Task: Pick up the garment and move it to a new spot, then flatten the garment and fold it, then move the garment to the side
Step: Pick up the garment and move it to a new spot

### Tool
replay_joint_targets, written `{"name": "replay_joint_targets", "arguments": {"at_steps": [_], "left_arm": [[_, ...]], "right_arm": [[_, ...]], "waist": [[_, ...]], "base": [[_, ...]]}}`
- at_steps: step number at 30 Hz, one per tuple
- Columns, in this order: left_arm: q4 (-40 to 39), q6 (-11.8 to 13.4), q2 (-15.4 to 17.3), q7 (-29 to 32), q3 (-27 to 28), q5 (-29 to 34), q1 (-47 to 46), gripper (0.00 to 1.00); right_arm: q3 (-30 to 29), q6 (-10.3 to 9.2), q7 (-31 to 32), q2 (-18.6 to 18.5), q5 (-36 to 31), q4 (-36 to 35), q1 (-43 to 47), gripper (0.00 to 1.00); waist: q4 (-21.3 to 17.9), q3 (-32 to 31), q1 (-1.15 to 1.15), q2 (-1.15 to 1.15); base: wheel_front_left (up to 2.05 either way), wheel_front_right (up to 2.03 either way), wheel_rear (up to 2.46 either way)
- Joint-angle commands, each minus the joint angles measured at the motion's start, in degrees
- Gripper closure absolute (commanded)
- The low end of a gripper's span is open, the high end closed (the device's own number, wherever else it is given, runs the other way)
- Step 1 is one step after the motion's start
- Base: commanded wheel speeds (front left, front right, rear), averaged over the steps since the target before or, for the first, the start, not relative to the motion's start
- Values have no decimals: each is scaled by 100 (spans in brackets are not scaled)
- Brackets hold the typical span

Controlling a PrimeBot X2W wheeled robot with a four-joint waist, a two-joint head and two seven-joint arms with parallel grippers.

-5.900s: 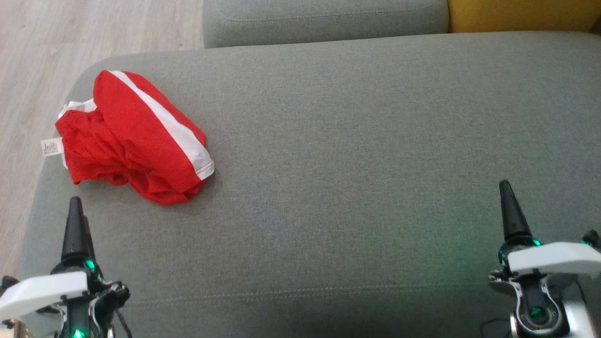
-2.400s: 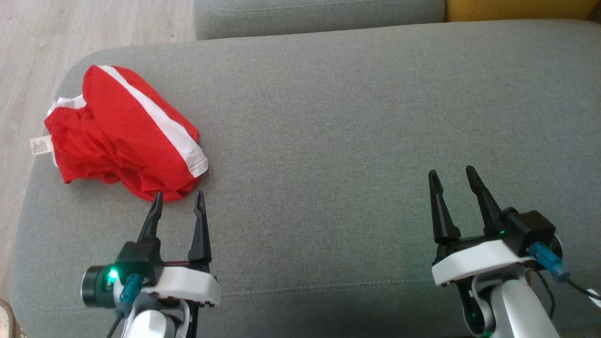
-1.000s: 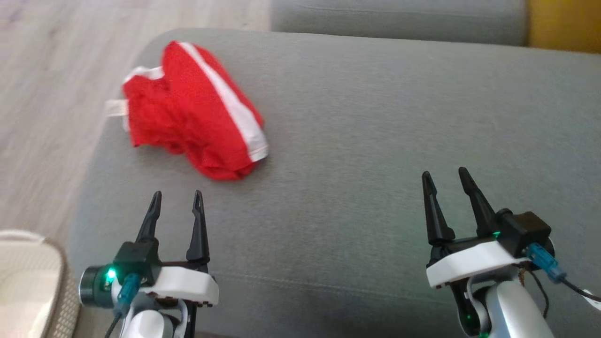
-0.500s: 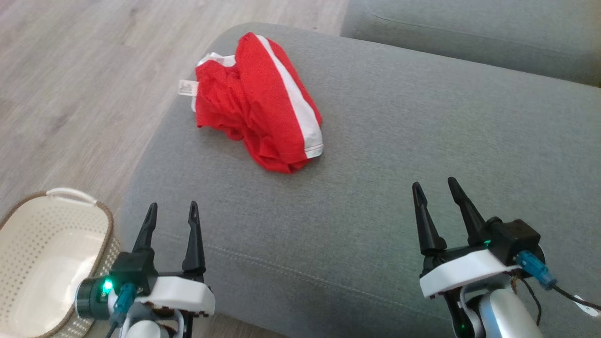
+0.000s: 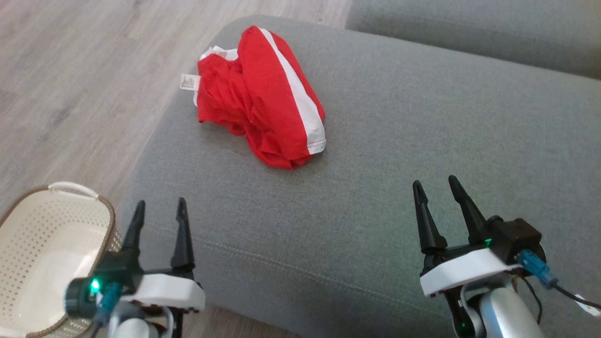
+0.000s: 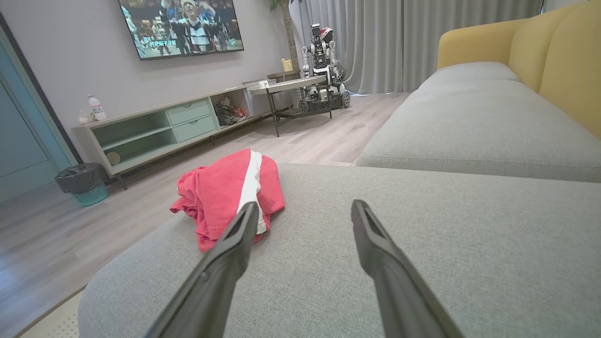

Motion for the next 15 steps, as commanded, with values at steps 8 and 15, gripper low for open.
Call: {"name": "replay_joint_targets", "arguments": {"at_steps": [8, 15], "left_arm": [[-97, -930, 36, -70, 709, -544, -964, 0], [540, -1374, 526, -9, 1071, -1039, -2407, 0]], "right_arm": [[86, 41, -54, -15, -350, -483, -527, 0], [-21, 41, -54, -15, -645, -754, -852, 0]], "waist": [[-284, 812, 0, 0], [-595, 1595, 0, 0]], "base": [[0, 0, 0], [0, 0, 0]]}}
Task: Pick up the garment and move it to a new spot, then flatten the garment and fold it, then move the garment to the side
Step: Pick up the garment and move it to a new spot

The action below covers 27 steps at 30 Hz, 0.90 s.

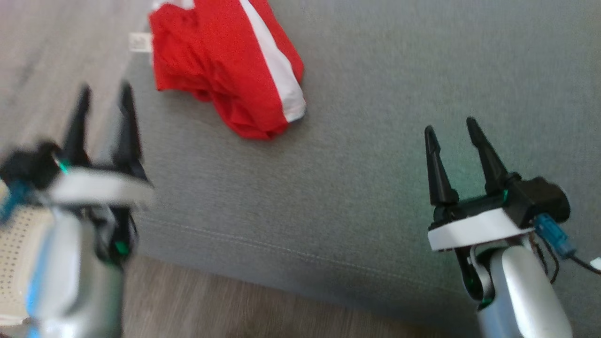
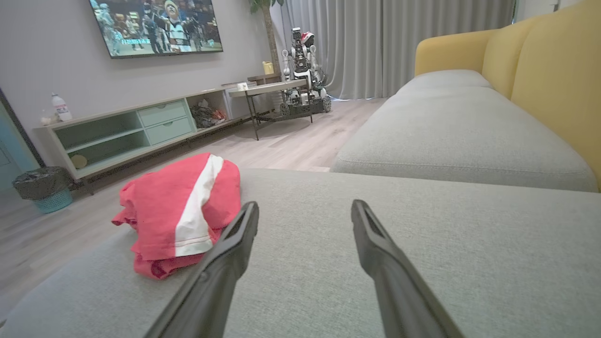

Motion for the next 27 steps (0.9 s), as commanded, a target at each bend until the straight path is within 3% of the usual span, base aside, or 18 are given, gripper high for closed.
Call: {"name": "replay_joint_targets", "arguments": {"at_steps": [1, 8, 12, 18, 27], "left_arm": [[46, -44, 311, 136, 249, -166, -589, 0], [1548, -131, 1099, 1612, -76, -923, -2248, 0], [2319, -134, 1397, 2027, -230, -1187, -2982, 0], [3088, -135, 1505, 2249, -381, -1505, -3641, 0], [4225, -136, 1659, 2409, -795, -1463, -4305, 0]], "right_arm": [[122, 41, -54, 7, -82, -237, -212, 0], [143, 41, -54, 7, -208, -379, -423, 0], [188, 41, -54, 7, -226, -454, -520, 0], [158, 41, -54, 7, -231, -513, -585, 0], [243, 41, -54, 7, -138, -547, -672, 0]], "waist": [[-269, 448, 0, 0], [-626, 928, 0, 0], [-840, 1131, 0, 0], [-1048, 1315, 0, 0], [-1255, 1451, 0, 0]], "base": [[0, 0, 0], [0, 0, 0], [0, 0, 0], [0, 0, 0], [0, 0, 0]]}}
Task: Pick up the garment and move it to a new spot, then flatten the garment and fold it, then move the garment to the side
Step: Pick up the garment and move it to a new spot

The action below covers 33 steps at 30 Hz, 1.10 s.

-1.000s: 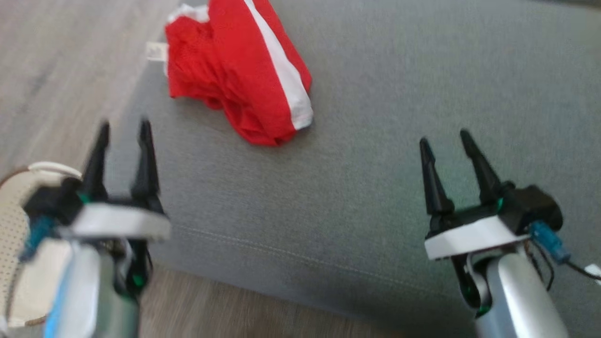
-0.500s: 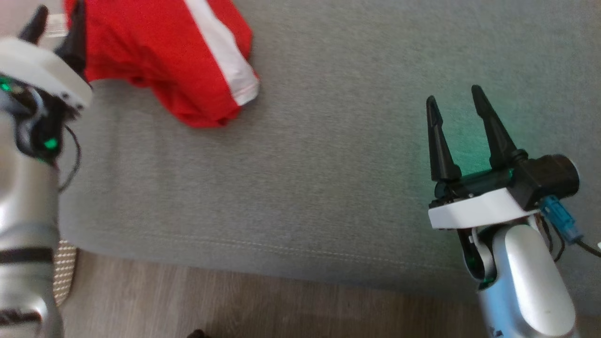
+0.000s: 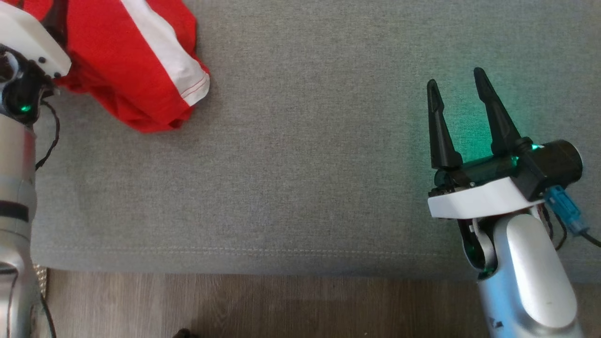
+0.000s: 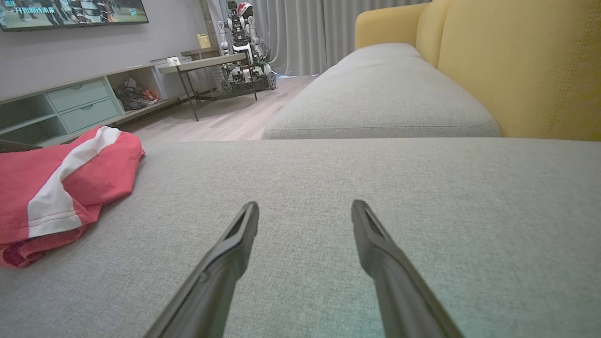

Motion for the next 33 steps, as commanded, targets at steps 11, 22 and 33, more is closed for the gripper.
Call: {"name": "replay_joint_targets", "arguments": {"at_steps": [11, 22, 33], "left_arm": [[18, 0, 434, -1034, -256, -147, -527, 100], [-880, 0, 331, -2012, -745, -446, -486, 100], [-2499, 0, -28, -1679, -1464, -741, -266, 100]], "right_arm": [[160, 41, -52, 29, 106, -133, -46, 0], [209, 41, -52, 29, 270, 47, 128, 0], [159, 41, -52, 29, 549, 21, 137, 0]], "waist": [[76, -236, 0, 0], [171, -936, 0, 0], [-430, -1219, 0, 0]], "base": [[0, 0, 0], [0, 0, 0], [0, 0, 0]]}}
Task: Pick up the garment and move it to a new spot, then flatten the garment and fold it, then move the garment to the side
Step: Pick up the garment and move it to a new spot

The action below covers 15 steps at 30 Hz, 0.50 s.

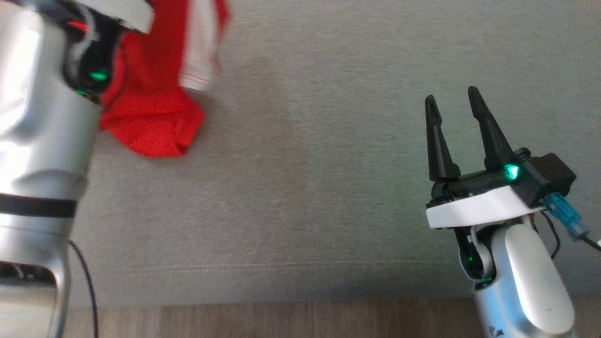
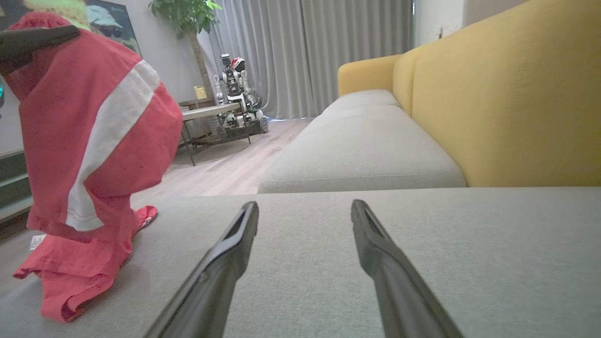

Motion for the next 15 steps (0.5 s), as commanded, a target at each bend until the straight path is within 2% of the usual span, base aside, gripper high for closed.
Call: {"name": "replay_joint_targets", "arguments": {"at_steps": [1, 7, 15], "left_arm": [[-347, 0, 178, 102, 76, -8, -158, 100], [-874, 1, 61, 581, -495, 155, -112, 100], [-1043, 0, 244, 966, -1953, -1, -157, 100]], "right_arm": [[119, 41, -52, 29, 68, -221, -38, 0], [53, 41, -52, 29, 321, -396, -132, 0], [21, 41, -52, 29, 833, -846, -249, 0]], "waist": [[-295, -10, 0, 0], [-1023, 134, 0, 0], [-2076, 473, 0, 0]], "base": [[0, 0, 0], [0, 0, 0], [0, 0, 0]]}}
